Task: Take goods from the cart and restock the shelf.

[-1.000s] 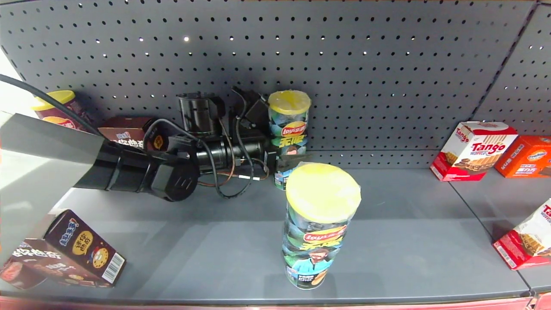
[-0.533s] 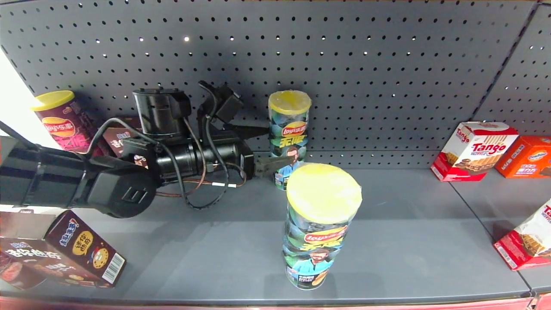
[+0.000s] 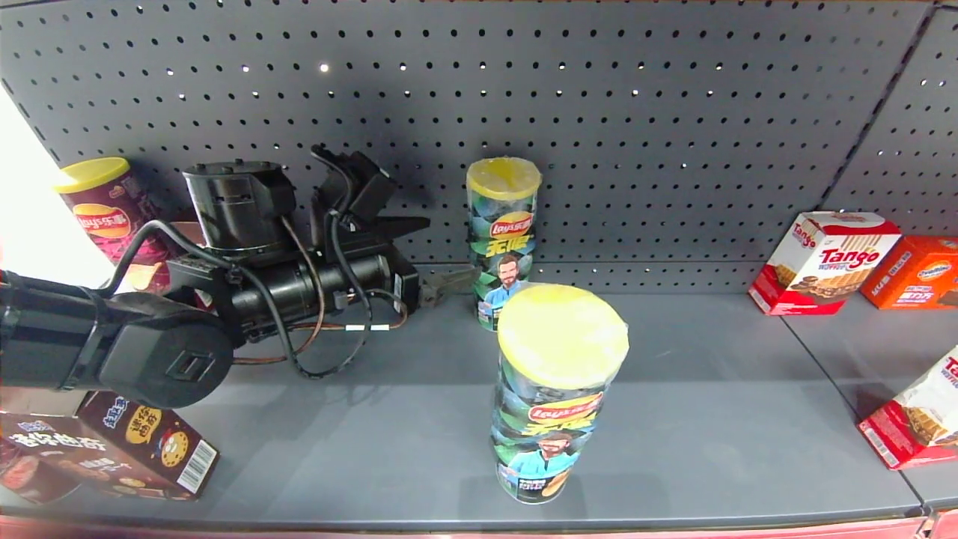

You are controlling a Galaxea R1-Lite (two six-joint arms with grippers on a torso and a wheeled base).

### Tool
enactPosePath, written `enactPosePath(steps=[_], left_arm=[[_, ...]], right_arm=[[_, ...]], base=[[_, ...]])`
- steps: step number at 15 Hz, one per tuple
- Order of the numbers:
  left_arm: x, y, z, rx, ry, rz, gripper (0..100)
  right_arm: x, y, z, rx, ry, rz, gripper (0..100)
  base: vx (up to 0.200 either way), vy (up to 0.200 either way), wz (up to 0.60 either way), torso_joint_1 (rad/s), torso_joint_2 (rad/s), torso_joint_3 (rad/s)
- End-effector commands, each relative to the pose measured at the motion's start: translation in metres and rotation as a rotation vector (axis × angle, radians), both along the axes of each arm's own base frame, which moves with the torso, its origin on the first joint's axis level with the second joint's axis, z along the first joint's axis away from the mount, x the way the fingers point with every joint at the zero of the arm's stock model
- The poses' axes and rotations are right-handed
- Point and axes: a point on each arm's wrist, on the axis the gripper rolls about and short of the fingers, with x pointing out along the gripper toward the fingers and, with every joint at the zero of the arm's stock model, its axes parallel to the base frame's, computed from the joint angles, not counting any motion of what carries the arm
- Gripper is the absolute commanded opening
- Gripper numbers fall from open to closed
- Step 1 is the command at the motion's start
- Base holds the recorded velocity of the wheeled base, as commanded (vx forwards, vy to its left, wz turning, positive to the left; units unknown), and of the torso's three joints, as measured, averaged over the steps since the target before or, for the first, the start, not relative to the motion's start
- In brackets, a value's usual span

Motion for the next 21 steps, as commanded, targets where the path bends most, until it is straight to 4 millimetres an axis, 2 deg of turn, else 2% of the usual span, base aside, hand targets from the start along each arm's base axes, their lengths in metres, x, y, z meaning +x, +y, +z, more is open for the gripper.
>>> enactPosePath(steps=[1, 10, 21], left_arm=[[0.000, 0.000, -0.001, 0.004, -0.002, 0.018, 100], [0.013, -0.006, -0.007, 0.012, 0.009, 0.079, 100], [0.016, -0.004, -0.008, 0.012, 0.008, 0.110, 100]], right_arm=[[0.000, 0.000, 0.000, 0.000, 0.000, 0.001, 100], [0.000, 0.000, 0.000, 0.000, 0.000, 0.001, 100], [0.000, 0.000, 0.000, 0.000, 0.000, -0.001, 100]], base=[[0.000, 0.000, 0.00, 0.000, 0.00, 0.000], [0.000, 0.000, 0.00, 0.000, 0.00, 0.000], [0.000, 0.000, 0.00, 0.000, 0.00, 0.000]])
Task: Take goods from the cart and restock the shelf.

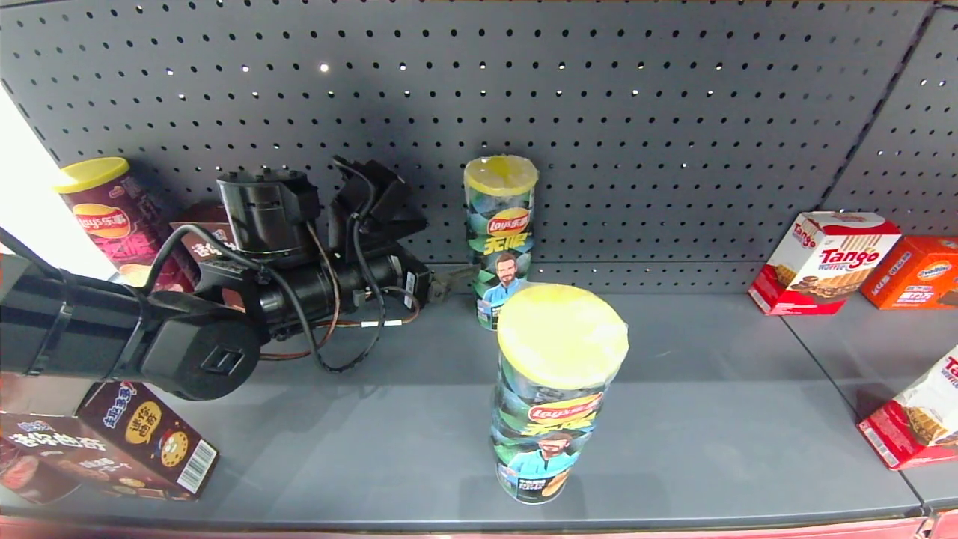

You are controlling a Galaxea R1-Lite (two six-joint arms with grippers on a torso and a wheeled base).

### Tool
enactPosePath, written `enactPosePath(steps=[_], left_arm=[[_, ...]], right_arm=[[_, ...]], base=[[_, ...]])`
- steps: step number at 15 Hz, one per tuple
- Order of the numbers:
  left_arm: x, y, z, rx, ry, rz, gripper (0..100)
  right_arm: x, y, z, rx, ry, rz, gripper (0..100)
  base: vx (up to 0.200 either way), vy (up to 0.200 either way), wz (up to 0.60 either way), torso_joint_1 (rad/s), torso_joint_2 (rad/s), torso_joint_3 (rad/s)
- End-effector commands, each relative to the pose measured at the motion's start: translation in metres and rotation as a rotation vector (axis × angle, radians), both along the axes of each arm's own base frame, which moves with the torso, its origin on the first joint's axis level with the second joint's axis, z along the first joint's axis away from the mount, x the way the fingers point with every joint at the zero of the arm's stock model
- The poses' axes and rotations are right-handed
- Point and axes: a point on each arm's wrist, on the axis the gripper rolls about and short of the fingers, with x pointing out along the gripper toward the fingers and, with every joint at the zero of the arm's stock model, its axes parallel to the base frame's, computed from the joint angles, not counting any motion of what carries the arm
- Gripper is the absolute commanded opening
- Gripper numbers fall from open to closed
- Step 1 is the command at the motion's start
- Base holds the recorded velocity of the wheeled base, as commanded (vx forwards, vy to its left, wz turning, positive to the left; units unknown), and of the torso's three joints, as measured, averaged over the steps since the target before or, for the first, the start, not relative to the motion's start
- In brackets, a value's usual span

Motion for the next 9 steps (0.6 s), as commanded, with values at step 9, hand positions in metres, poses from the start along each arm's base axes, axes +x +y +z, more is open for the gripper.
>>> enactPosePath(steps=[9], left_arm=[[-0.024, 0.006, 0.036, -0.039, -0.108, 0.019, 100]], right_arm=[[0.000, 0.000, 0.000, 0.000, 0.000, 0.000, 100]], base=[[0.000, 0.000, 0.00, 0.000, 0.00, 0.000]])
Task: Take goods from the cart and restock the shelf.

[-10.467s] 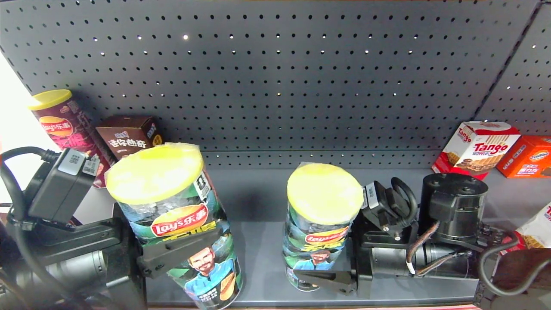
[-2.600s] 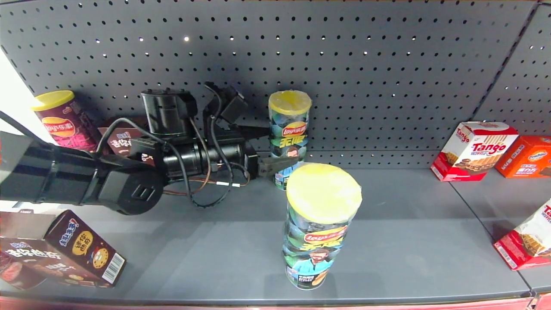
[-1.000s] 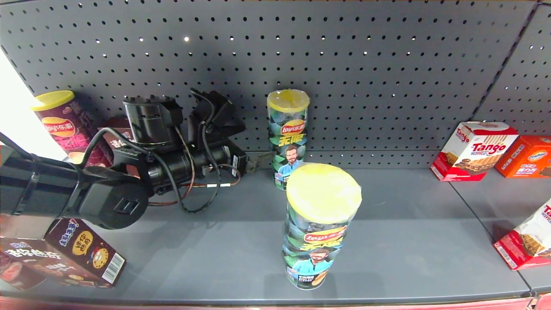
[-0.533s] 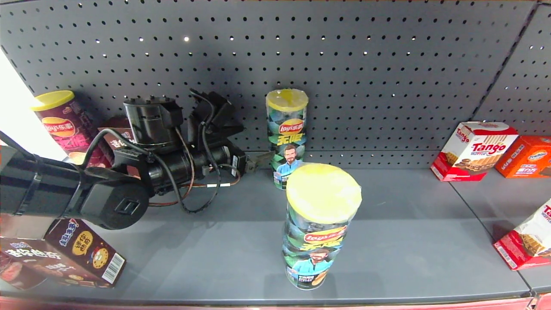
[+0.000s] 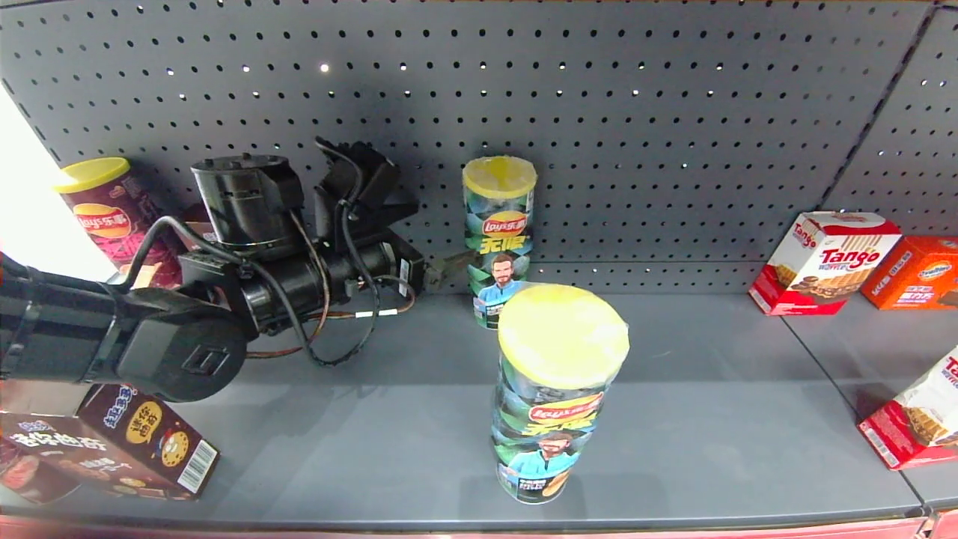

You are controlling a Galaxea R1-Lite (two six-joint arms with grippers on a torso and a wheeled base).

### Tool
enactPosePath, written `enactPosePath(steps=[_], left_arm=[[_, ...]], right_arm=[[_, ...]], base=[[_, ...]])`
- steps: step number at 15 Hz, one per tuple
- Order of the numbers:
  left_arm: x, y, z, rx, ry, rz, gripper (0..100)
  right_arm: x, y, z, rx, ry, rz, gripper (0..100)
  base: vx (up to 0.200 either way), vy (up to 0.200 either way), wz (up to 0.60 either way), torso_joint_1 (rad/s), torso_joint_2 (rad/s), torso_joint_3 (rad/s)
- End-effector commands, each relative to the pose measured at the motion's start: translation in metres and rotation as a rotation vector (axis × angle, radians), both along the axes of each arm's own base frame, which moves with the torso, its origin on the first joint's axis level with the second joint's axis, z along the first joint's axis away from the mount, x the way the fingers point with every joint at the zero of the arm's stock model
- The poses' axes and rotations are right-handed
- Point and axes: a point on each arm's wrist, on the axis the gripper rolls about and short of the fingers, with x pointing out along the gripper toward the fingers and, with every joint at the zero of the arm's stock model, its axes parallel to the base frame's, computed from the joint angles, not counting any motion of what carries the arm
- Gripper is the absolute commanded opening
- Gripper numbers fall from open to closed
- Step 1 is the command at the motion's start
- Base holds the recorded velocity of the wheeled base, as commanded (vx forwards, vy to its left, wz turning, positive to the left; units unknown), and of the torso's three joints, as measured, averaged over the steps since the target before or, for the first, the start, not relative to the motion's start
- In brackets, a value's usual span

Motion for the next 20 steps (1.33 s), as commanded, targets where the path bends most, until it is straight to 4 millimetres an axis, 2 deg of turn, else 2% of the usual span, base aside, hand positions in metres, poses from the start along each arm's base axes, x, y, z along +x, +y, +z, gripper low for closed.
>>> enactPosePath(steps=[1, 4, 6, 7, 8, 10, 13, 15, 16, 18, 19, 20], left_arm=[[-0.020, 0.006, 0.028, -0.027, -0.060, -0.004, 100], [-0.051, 0.017, 0.054, -0.045, -0.082, -0.009, 100], [-0.070, 0.019, 0.061, -0.051, -0.082, -0.026, 100], [-0.070, 0.019, 0.061, -0.051, -0.082, -0.026, 100], [-0.097, 0.025, 0.074, -0.094, -0.090, -0.026, 100], [-0.118, 0.033, 0.077, -0.111, -0.105, -0.016, 100], [-0.155, 0.035, 0.091, -0.151, -0.166, -0.088, 100], [-0.175, 0.045, 0.099, -0.174, -0.213, -0.095, 100], [-0.192, 0.053, 0.103, -0.191, -0.243, -0.102, 100], [-0.225, 0.071, 0.096, -0.213, -0.281, -0.097, 100], [-0.244, 0.082, 0.084, -0.220, -0.288, -0.090, 100], [-0.251, 0.086, 0.078, -0.222, -0.289, -0.086, 100]], right_arm=[[0.000, 0.000, 0.000, 0.000, 0.000, 0.000, 100], [0.000, 0.000, 0.000, 0.000, 0.000, 0.000, 100], [0.000, 0.000, 0.000, 0.000, 0.000, 0.000, 100], [0.000, 0.000, 0.000, 0.000, 0.000, 0.000, 100], [0.000, 0.000, 0.000, 0.000, 0.000, 0.000, 100], [0.000, 0.000, 0.000, 0.000, 0.000, 0.000, 100], [0.000, 0.000, 0.000, 0.000, 0.000, 0.000, 100], [0.000, 0.000, 0.000, 0.000, 0.000, 0.000, 100], [0.000, 0.000, 0.000, 0.000, 0.000, 0.000, 100], [0.000, 0.000, 0.000, 0.000, 0.000, 0.000, 100], [0.000, 0.000, 0.000, 0.000, 0.000, 0.000, 100], [0.000, 0.000, 0.000, -0.001, 0.002, 0.000, 100]], base=[[0.000, 0.000, 0.00, 0.000, 0.00, 0.000], [0.000, 0.000, 0.00, 0.000, 0.00, 0.000], [0.000, 0.000, 0.00, 0.000, 0.00, 0.000], [0.000, 0.000, 0.00, 0.000, 0.00, 0.000], [0.000, 0.000, 0.00, 0.000, 0.00, 0.000], [0.000, 0.000, 0.00, 0.000, 0.00, 0.000], [0.000, 0.000, 0.00, 0.000, 0.00, 0.000], [0.000, 0.000, 0.00, 0.000, 0.00, 0.000], [0.000, 0.000, 0.00, 0.000, 0.00, 0.000], [0.000, 0.000, 0.00, 0.000, 0.00, 0.000], [0.000, 0.000, 0.00, 0.000, 0.00, 0.000], [0.000, 0.000, 0.00, 0.000, 0.00, 0.000]])
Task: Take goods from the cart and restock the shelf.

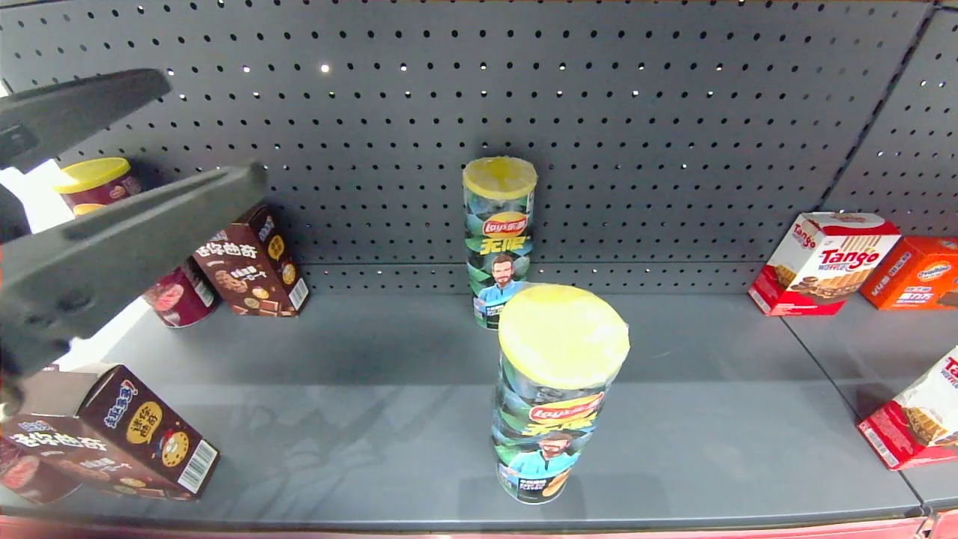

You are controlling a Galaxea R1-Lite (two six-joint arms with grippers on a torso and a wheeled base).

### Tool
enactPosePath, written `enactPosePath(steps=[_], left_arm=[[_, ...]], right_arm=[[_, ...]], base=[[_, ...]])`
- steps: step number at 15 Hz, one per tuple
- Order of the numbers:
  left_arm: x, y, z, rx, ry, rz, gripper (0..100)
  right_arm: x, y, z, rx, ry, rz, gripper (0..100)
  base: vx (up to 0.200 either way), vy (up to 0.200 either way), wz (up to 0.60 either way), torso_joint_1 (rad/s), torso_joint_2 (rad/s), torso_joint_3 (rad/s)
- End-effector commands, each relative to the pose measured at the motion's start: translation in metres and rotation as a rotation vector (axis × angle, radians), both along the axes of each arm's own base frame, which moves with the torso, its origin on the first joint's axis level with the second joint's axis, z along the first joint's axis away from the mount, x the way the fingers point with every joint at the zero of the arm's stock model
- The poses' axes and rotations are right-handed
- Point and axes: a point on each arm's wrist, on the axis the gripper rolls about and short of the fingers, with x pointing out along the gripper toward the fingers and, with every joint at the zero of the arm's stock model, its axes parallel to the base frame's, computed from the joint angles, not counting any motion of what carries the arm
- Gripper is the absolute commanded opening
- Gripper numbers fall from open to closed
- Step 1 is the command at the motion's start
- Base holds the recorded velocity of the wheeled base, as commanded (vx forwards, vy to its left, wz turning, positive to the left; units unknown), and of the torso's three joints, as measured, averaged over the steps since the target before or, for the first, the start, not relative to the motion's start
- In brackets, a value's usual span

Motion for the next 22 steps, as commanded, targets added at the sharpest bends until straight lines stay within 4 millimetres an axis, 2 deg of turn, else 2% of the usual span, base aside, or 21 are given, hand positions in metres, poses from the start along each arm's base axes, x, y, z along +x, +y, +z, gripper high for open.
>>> enactPosePath(steps=[1, 2, 4, 5, 8, 10, 14, 15, 16, 22], left_arm=[[-0.053, 0.031, -0.026, -0.041, -0.048, 0.018, 100], [-0.070, 0.042, -0.039, -0.068, -0.059, 0.044, 100], [-0.076, 0.048, -0.045, -0.077, -0.073, 0.083, 100], [-0.101, 0.062, -0.063, -0.100, -0.132, 0.266, 100], [-0.123, 0.066, -0.091, -0.137, -0.161, 0.425, 100], [-0.138, 0.066, -0.120, -0.168, -0.181, 0.487, 100], [-0.146, 0.066, -0.174, -0.159, -0.126, 0.495, 100], [-0.146, 0.066, -0.175, -0.158, -0.123, 0.496, 100], [-0.144, 0.066, -0.189, -0.112, -0.041, 0.511, 100], [-0.137, 0.066, -0.219, 0.002, 0.235, 0.533, 100]], right_arm=[[0.000, 0.000, 0.000, 0.000, 0.000, 0.000, 100], [0.000, 0.000, 0.000, 0.000, 0.000, 0.000, 100], [0.000, 0.000, 0.000, 0.000, 0.000, 0.000, 100], [0.000, 0.000, 0.000, 0.000, 0.000, 0.000, 100], [0.000, 0.000, 0.000, 0.000, 0.000, 0.000, 100], [0.000, 0.000, 0.000, 0.000, 0.000, 0.000, 100], [0.000, 0.000, 0.000, 0.000, 0.000, 0.000, 100], [0.000, 0.000, 0.000, 0.000, 0.000, 0.000, 100], [0.000, 0.000, 0.000, 0.000, 0.000, 0.000, 100], [0.000, 0.000, 0.000, 0.000, 0.000, 0.000, 100]], base=[[0.000, 0.000, 0.00, 0.000, 0.00, 0.000], [0.000, 0.000, 0.00, 0.000, 0.00, 0.000], [0.000, 0.000, 0.00, 0.000, 0.00, 0.000], [0.000, 0.000, 0.00, 0.000, 0.00, 0.000], [0.000, 0.000, 0.00, 0.000, 0.00, 0.000], [0.000, 0.000, 0.00, 0.000, 0.00, 0.000], [0.000, 0.000, 0.00, 0.000, 0.00, 0.000], [0.000, 0.000, 0.00, 0.000, 0.00, 0.000], [0.000, 0.000, 0.00, 0.000, 0.00, 0.000], [0.000, 0.000, 0.00, 0.000, 0.00, 0.000]])
